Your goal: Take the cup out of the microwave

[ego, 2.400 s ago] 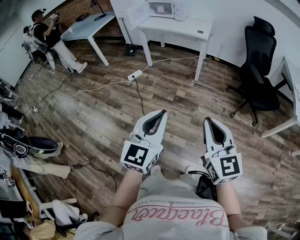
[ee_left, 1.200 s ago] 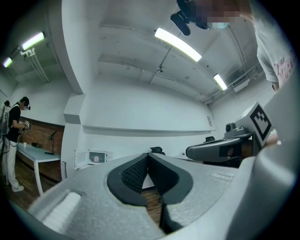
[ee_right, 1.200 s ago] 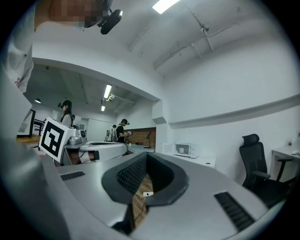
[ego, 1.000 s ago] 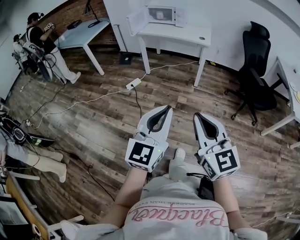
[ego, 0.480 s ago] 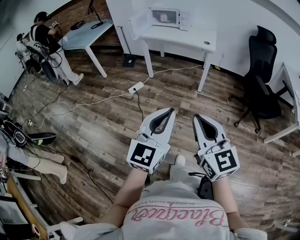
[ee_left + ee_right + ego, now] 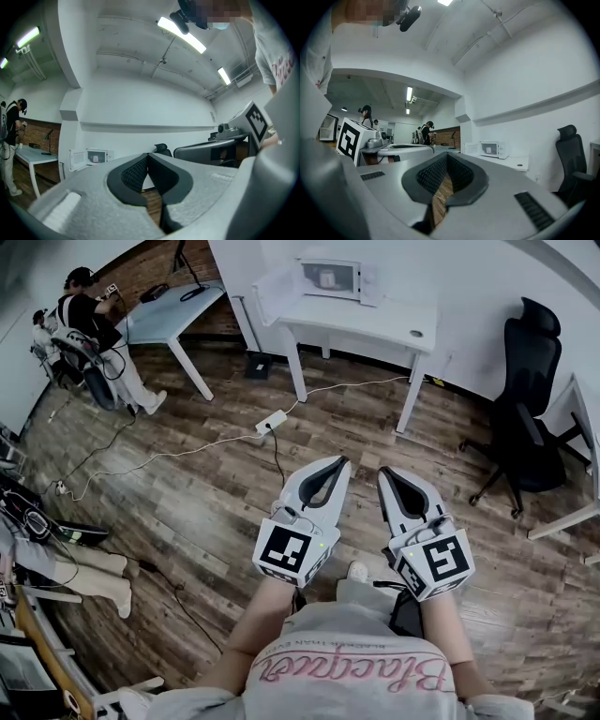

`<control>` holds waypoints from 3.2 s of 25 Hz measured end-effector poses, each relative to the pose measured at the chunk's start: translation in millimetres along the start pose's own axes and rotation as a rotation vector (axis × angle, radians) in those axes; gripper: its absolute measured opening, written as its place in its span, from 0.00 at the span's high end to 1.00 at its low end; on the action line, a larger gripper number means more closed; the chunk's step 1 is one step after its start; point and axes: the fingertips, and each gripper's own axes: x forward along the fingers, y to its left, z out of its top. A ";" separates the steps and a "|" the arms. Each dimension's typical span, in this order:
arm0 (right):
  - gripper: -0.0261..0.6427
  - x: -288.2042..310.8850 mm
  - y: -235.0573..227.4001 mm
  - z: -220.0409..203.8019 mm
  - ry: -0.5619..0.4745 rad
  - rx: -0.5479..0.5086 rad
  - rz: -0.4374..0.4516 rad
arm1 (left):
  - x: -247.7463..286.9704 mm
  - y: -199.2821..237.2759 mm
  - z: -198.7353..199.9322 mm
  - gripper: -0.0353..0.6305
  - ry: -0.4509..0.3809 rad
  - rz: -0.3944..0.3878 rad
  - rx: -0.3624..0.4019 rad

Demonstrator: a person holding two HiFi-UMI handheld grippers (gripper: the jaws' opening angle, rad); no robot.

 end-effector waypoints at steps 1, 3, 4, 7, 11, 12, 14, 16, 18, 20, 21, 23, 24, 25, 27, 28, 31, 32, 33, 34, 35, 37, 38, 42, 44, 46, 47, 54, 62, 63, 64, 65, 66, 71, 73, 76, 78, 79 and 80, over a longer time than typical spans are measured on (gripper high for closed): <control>0.94 4.5 -3.7 0.8 0.000 -0.002 0.006 | 4.7 3.4 0.6 0.94 -0.002 0.006 -0.001; 0.94 13.6 -11.2 3.1 0.001 -0.008 0.017 | 14.1 11.1 2.0 0.94 -0.007 0.020 -0.004; 0.94 18.4 -15.1 4.4 0.000 -0.012 0.024 | 19.3 15.1 2.4 0.94 -0.009 0.027 -0.006; 0.94 31.4 -28.6 6.0 -0.002 -0.016 0.042 | 35.7 25.4 1.8 0.94 -0.015 0.046 -0.011; 0.94 42.6 -46.6 5.2 0.002 -0.011 0.058 | 56.1 32.1 1.3 0.94 -0.020 0.067 -0.015; 0.94 45.1 -50.6 5.0 0.004 -0.011 0.061 | 61.0 33.3 1.3 0.94 -0.021 0.070 -0.015; 0.94 49.8 -58.0 4.1 0.008 -0.013 0.066 | 69.5 35.8 0.4 0.94 -0.021 0.076 -0.013; 0.94 52.8 -65.0 2.0 0.013 -0.011 0.066 | 76.1 38.1 -1.5 0.94 -0.023 0.084 -0.014; 0.94 53.5 -71.7 -0.6 0.015 -0.010 0.069 | 81.9 38.8 -3.6 0.94 -0.027 0.096 -0.017; 0.94 52.1 -78.3 -3.4 0.018 -0.010 0.075 | 87.1 37.4 -6.1 0.94 -0.027 0.108 -0.021; 0.94 51.2 -81.4 -4.6 0.019 -0.010 0.079 | 89.5 36.2 -7.5 0.94 -0.026 0.113 -0.025; 0.94 49.5 -86.8 -6.8 0.022 -0.007 0.081 | 93.6 33.3 -10.3 0.94 -0.021 0.118 -0.030; 0.94 48.7 -88.7 -7.5 0.023 -0.003 0.078 | 95.0 31.8 -11.5 0.94 -0.018 0.118 -0.030; 0.94 48.1 -89.8 -7.8 0.022 0.000 0.076 | 95.9 30.4 -12.3 0.94 -0.015 0.116 -0.029; 0.94 47.3 -90.3 -7.4 0.016 0.005 0.074 | 96.7 28.6 -13.0 0.94 -0.011 0.114 -0.025; 0.94 46.8 -90.2 -7.0 0.011 0.006 0.076 | 97.0 27.6 -13.2 0.94 -0.010 0.113 -0.022; 0.94 44.8 -91.8 -6.3 -0.003 0.006 0.080 | 98.7 22.6 -14.9 0.94 -0.007 0.108 -0.013; 0.94 43.9 -92.8 -6.9 -0.003 0.007 0.078 | 99.0 20.8 -16.0 0.94 -0.005 0.107 -0.013; 0.94 43.3 -93.1 -7.7 -0.002 0.008 0.078 | 98.8 19.4 -17.5 0.94 -0.004 0.106 -0.014; 0.94 43.0 -92.6 -8.8 -0.001 0.008 0.078 | 97.9 18.8 -19.1 0.94 -0.002 0.106 -0.015; 0.94 43.2 -91.8 -9.9 0.000 0.008 0.078 | 96.9 19.1 -20.8 0.94 -0.001 0.107 -0.017; 0.94 45.4 -90.5 -10.7 0.000 0.007 0.078 | 96.0 22.4 -23.2 0.94 0.001 0.111 -0.021; 0.94 47.6 -90.6 -10.3 -0.001 0.005 0.080 | 96.7 24.9 -23.9 0.94 0.002 0.113 -0.023; 0.94 59.6 -93.8 -6.0 -0.005 -0.005 0.088 | 104.6 36.5 -23.7 0.94 0.005 0.118 -0.029; 0.94 63.5 -94.8 -6.2 -0.008 -0.008 0.086 | 107.0 39.8 -24.8 0.94 0.003 0.115 -0.029; 0.94 67.6 -97.0 -6.5 -0.010 -0.011 0.084 | 110.2 43.2 -25.3 0.94 -0.001 0.115 -0.028; 0.94 70.1 -98.9 -5.8 -0.012 -0.013 0.083 | 112.8 45.2 -25.0 0.94 -0.003 0.114 -0.027; 0.94 92.5 -113.6 -1.3 -0.025 -0.021 0.072 | 133.1 65.9 -22.7 0.94 -0.014 0.112 -0.027; 0.94 128.8 -144.6 8.4 -0.052 0.017 0.047 | 169.4 100.8 -20.8 0.94 -0.011 0.132 -0.028; 0.94 133.3 -147.7 8.8 -0.055 0.017 0.046 | 173.1 105.9 -21.0 0.94 -0.013 0.140 -0.030; 0.94 138.0 -150.6 8.6 -0.056 0.016 0.043 | 176.6 111.0 -21.4 0.94 -0.015 0.147 -0.031; 0.94 142.9 -153.5 7.7 -0.055 0.017 0.039 | 179.8 116.2 -22.1 0.94 -0.016 0.152 -0.031; 0.94 148.1 -156.6 6.0 -0.053 0.018 0.032 | 182.9 121.6 -22.9 0.94 -0.017 0.155 -0.031; 0.94 175.5 -169.5 1.7 -0.035 0.017 0.012 | 200.4 147.2 -24.6 0.94 -0.019 0.155 -0.032; 0.94 185.4 -172.8 3.1 -0.037 0.005 0.021 | 207.4 154.6 -25.5 0.94 -0.020 0.151 -0.031; 0.94 198.9 -180.4 3.6 -0.042 0.005 0.019 | 218.6 164.5 -29.1 0.94 -0.015 0.143 -0.032; 0.94 209.2 -187.0 4.2 -0.045 0.013 0.010 | 227.4 172.0 -30.2 0.94 -0.012 0.133 -0.032; 0.94 215.0 -190.0 4.6 -0.047 0.016 0.007 | 232.0 176.4 -30.6 0.94 -0.009 0.128 -0.032; 0.94 221.1 -192.5 5.2 -0.048 0.017 0.006 | 236.5 181.2 -30.9 0.94 -0.008 0.124 -0.031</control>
